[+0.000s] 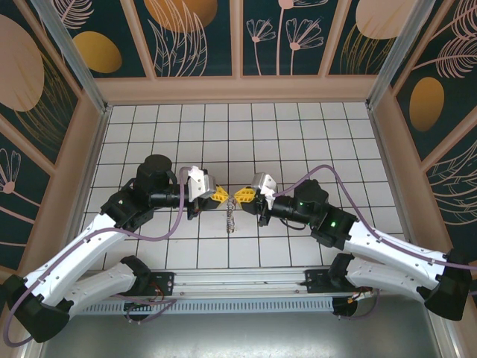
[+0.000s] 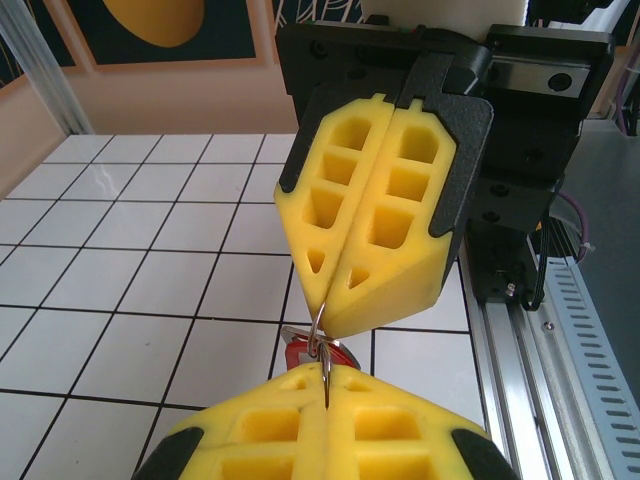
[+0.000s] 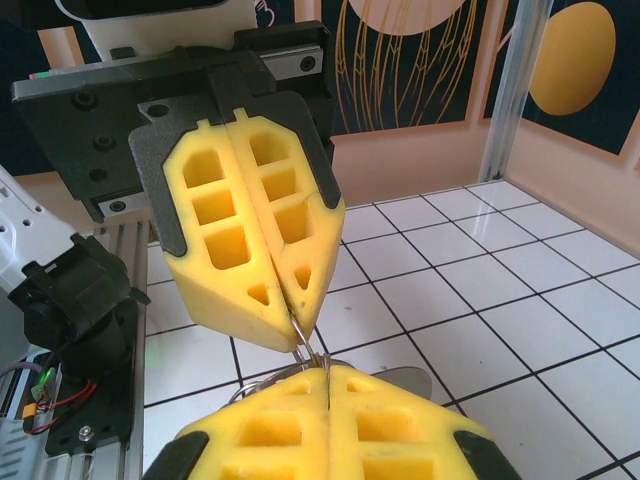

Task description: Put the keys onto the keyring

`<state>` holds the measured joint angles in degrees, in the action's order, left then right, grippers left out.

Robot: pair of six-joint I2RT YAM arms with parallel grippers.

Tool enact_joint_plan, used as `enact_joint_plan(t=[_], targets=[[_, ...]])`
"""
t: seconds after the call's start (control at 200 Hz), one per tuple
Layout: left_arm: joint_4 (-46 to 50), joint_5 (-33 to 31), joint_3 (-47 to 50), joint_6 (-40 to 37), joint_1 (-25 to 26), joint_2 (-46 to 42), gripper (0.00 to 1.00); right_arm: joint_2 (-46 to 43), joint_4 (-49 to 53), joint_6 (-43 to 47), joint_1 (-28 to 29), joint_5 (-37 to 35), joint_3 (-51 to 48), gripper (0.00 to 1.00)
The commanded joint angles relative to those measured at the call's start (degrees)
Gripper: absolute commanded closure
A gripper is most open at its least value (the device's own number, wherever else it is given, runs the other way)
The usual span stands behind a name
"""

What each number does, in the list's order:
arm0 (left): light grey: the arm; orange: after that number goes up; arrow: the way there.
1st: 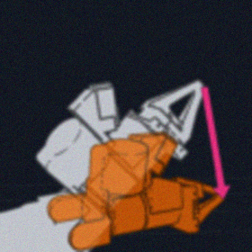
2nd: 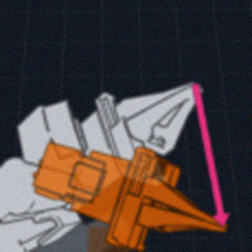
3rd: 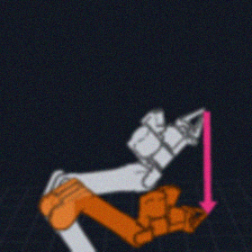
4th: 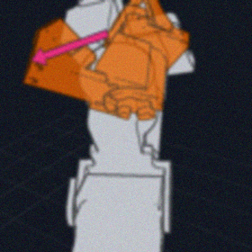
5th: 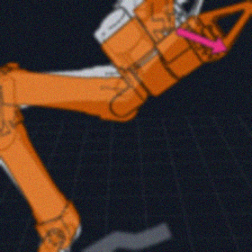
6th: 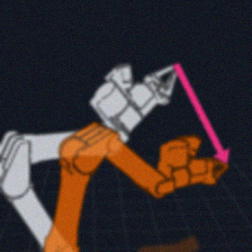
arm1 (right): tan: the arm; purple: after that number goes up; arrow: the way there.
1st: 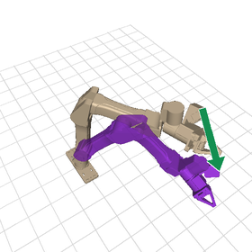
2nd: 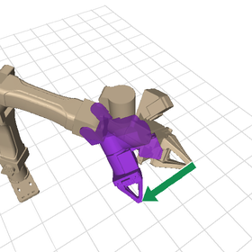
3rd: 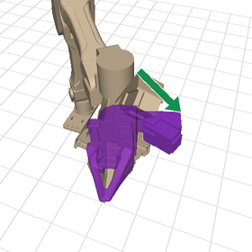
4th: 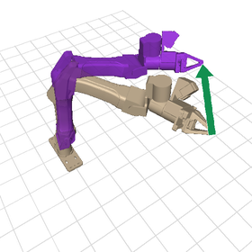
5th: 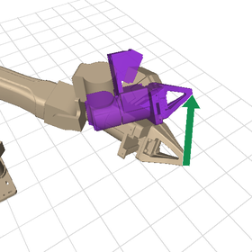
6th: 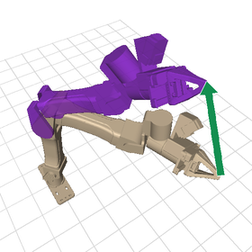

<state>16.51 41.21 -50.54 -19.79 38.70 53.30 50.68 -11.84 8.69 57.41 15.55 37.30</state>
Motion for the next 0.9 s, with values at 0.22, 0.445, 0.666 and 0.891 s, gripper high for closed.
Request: enact_joint_plan(t=[0.22,0.445,0.666,0.891], targets=[[-1.13,0.71,-0.20,-0.07,0.18,-0.21,1.00,-2.03,-2.32,-0.25,-0.28,0.73,-0.55,1.00],[-1.13,0.63,-0.19,0.02,0.22,-0.17,1.00,-1.96,-2.62,-0.34,-0.28,1.03,-0.65,1.00],[-1.13,0.67,-0.22,-0.07,0.21,-0.09,1.00,-1.08,-3.46,-0.45,-0.35,1.48,-0.85,1.00],[-1.04,0.64,-0.17,-0.18,0.19,-0.14,1.00,-0.67,-4.07,-0.34,-0.63,1.41,-0.66,1.00]])
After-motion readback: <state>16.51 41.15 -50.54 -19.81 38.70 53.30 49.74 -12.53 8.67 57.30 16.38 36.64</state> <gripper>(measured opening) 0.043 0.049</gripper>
